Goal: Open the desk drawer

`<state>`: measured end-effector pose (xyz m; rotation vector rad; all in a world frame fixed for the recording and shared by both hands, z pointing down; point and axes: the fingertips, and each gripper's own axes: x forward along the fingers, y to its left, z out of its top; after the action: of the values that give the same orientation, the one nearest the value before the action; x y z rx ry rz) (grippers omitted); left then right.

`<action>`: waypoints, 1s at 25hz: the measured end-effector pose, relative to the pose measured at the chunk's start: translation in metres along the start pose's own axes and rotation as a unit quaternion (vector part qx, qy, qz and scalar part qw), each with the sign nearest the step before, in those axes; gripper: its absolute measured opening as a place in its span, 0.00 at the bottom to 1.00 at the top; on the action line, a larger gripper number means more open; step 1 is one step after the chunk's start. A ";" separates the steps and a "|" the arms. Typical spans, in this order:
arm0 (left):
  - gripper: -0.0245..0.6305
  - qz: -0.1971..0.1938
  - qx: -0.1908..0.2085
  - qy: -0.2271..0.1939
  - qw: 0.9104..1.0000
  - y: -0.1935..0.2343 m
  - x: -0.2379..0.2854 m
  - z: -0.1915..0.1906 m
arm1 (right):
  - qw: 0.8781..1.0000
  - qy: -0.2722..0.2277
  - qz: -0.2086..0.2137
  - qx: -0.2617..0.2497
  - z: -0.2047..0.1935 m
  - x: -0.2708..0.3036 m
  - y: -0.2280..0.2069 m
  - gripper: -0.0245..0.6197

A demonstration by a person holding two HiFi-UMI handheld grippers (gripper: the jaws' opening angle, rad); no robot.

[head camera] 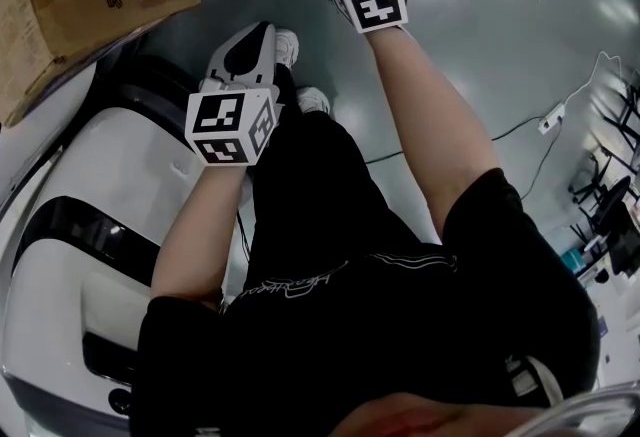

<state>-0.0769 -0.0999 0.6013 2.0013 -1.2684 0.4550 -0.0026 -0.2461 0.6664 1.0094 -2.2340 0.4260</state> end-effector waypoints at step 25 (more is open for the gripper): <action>0.04 0.001 -0.008 0.005 1.000 -0.033 -0.029 -0.031 | 1.000 0.023 0.006 -0.005 -0.056 -0.056 0.024 0.17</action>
<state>-0.0588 -0.0504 0.5916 1.9827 -1.2636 0.4546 0.0306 -0.1702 0.6699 0.9707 -2.2005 0.4386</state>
